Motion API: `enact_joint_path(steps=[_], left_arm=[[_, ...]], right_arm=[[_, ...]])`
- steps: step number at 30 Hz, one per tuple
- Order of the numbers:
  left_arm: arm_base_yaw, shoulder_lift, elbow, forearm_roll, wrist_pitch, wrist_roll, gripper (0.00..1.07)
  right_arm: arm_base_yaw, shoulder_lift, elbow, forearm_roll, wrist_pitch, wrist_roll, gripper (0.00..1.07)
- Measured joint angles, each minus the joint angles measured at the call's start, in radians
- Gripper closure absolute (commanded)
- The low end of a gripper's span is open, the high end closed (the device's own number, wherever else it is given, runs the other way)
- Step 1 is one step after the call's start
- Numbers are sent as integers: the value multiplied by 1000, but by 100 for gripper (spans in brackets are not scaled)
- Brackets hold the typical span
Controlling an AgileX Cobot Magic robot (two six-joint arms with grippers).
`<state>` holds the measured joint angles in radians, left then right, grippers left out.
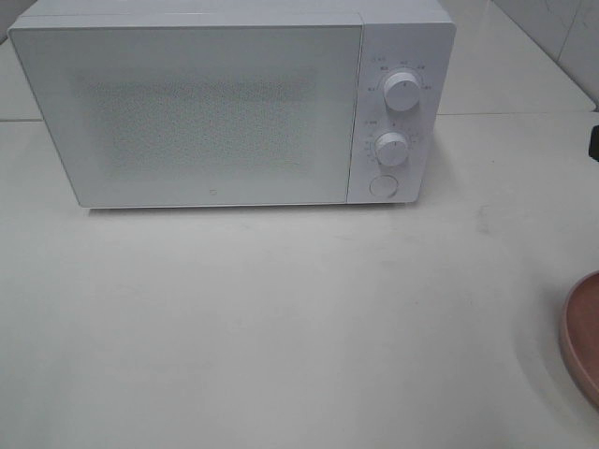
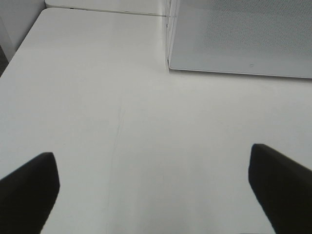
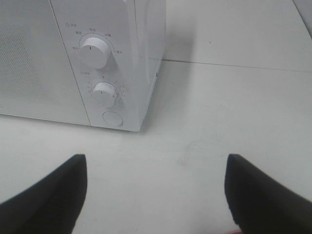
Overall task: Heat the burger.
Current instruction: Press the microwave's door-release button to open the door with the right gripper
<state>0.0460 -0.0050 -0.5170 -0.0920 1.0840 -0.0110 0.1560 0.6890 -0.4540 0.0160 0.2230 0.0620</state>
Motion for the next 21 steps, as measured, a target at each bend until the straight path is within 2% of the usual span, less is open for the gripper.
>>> enact_joint_path(steps=[21], left_arm=[[0, 0, 0, 0, 0, 0, 9]], right_arm=[[0, 334, 0, -31, -399, 76, 32]])
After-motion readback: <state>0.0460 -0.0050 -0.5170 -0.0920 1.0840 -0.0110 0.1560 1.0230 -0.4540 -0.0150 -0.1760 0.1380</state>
